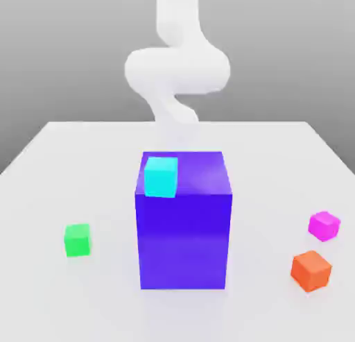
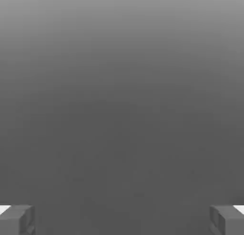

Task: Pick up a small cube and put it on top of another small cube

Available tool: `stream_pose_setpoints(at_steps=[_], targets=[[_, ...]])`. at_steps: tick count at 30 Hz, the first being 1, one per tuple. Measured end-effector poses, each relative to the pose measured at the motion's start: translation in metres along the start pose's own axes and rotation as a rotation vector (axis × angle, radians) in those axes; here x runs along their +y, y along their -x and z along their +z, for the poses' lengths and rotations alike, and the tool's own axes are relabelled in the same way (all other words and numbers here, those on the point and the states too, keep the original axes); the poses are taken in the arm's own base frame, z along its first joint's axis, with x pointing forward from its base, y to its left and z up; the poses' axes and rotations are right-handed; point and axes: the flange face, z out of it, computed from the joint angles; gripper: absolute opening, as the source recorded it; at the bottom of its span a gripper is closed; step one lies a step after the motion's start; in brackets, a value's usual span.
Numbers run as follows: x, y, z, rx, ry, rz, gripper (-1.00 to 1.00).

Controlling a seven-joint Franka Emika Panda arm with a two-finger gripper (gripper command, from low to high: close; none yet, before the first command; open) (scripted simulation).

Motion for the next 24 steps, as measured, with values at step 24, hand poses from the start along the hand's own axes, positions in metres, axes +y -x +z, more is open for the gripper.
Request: stream_pose_setpoints(at_steps=[24], targets=[[-0.025,0.441,0.254,-0.707,-0.152,-1.451,0.0]])
